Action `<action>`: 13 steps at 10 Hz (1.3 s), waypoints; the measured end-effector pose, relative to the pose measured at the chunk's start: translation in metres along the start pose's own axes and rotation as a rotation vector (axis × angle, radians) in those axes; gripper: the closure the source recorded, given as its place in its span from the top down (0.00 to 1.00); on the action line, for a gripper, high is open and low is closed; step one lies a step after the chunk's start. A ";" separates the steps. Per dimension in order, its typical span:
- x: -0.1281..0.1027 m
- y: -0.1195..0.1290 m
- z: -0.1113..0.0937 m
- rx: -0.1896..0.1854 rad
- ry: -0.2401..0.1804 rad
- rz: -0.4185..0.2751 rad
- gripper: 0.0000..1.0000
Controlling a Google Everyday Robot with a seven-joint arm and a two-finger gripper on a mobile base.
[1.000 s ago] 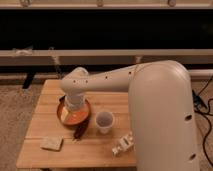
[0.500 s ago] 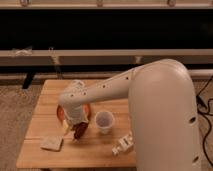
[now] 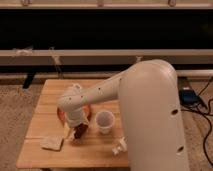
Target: Drag the pepper across the table
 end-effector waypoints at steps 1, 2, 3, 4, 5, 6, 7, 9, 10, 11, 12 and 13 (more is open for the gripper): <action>-0.004 -0.011 0.003 0.013 0.007 0.016 0.80; -0.010 -0.019 0.004 0.019 0.013 0.026 0.80; -0.015 -0.031 0.007 0.025 0.021 0.043 0.80; -0.017 -0.039 0.008 0.029 0.027 0.059 0.80; -0.020 -0.045 0.010 0.032 0.034 0.072 0.80; -0.023 -0.047 0.012 0.034 0.040 0.080 0.80; -0.025 -0.047 0.015 0.032 0.047 0.088 0.80; -0.026 -0.052 0.018 0.031 0.051 0.114 0.80; -0.026 -0.053 0.019 0.032 0.050 0.125 0.80; -0.025 -0.056 0.019 0.035 0.051 0.140 0.75; -0.025 -0.057 0.019 0.035 0.050 0.149 0.67; -0.024 -0.059 0.019 0.034 0.049 0.163 0.55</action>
